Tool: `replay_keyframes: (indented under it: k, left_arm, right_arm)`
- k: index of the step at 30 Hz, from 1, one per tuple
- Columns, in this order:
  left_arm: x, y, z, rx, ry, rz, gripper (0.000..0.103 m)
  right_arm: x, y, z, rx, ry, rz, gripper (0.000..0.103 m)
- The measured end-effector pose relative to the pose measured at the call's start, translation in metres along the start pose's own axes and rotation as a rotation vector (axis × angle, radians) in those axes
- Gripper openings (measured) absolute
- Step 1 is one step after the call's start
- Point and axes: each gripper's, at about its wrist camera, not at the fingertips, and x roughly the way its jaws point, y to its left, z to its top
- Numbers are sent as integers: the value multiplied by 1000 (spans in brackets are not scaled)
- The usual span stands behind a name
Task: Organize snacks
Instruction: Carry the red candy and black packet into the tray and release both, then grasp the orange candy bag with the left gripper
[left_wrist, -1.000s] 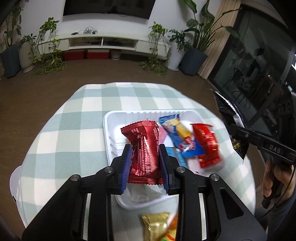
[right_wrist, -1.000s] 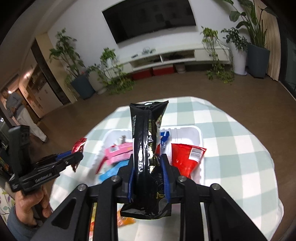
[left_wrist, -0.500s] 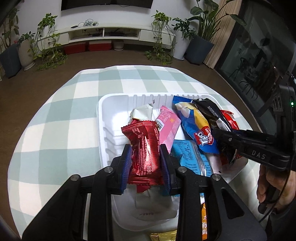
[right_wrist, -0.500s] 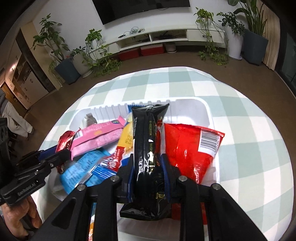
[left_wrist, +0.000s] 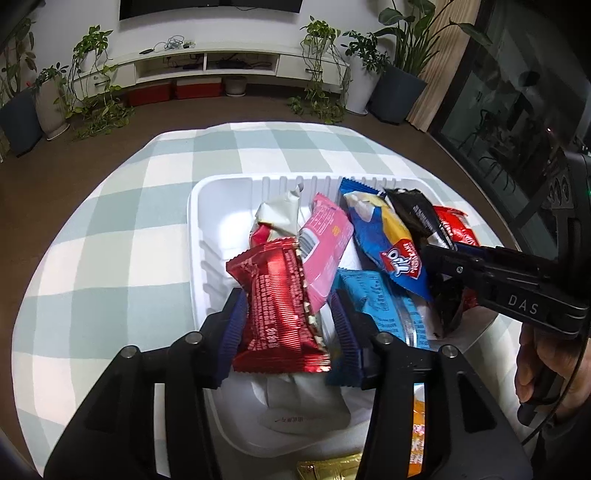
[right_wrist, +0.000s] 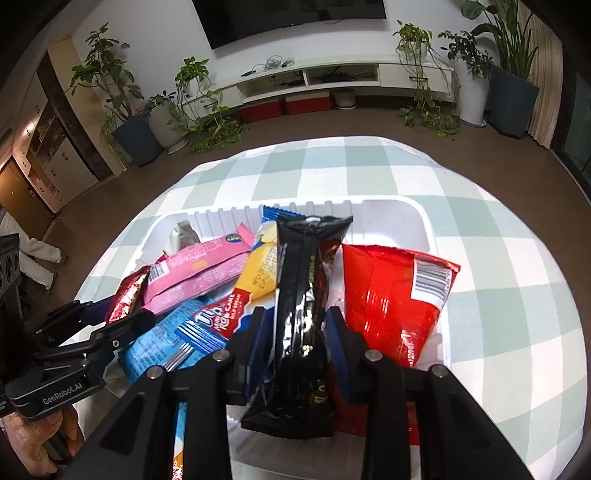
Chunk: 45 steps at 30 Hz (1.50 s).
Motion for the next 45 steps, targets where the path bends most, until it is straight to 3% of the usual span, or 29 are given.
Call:
replay_keyframes:
  k: [4, 7, 9, 12, 16, 21, 27, 29, 32, 35, 38, 40, 42, 45]
  left_arm:
    - [-17, -3, -1, 5, -29, 3, 63]
    - [-37, -5, -5, 5, -59, 21, 77]
    - [-49, -6, -8, 0, -73, 36, 92]
    - [-71, -6, -18, -5, -108, 59, 103]
    - [-92, -15, -41, 44, -98, 78, 103]
    - [-108, -34, -82, 129, -80, 84, 103]
    - [-117, -60, -123, 194, -23, 6, 103]
    - [-117, -71, -129, 229, 4, -19, 103]
    - [-113, -90, -128, 303, 23, 3, 102]
    - [-101, -107, -121, 390, 76, 20, 101]
    - [-82, -122, -117, 496, 151, 64, 95]
    - [-68, -128, -115, 541, 198, 91, 81]
    - [-54, -128, -114, 545, 251, 101, 59]
    - [-40, -126, -112, 534, 292, 116, 50]
  right_arm:
    - [-14, 2, 0, 7, -29, 3, 54]
    - [-31, 0, -3, 26, -56, 18, 69]
    - [-45, -1, -5, 36, -83, 29, 79]
    - [-76, -4, -18, 65, -147, 75, 93]
    - [-114, -13, -53, 109, -196, 126, 99]
    - [-139, -21, -111, 158, -178, 172, 99]
    - [-150, -22, -173, 211, -132, 204, 99]
    - [-152, -17, -188, 199, -128, 195, 99]
    - [-150, -10, -200, 176, -109, 203, 98]
    - [-149, -7, -206, 157, -105, 199, 88]
    - [-149, -8, -208, 151, -119, 194, 86]
    - [-150, -9, -211, 153, -126, 195, 84]
    - [-149, -10, -212, 152, -127, 196, 83]
    - [-147, -11, -214, 153, -121, 206, 83]
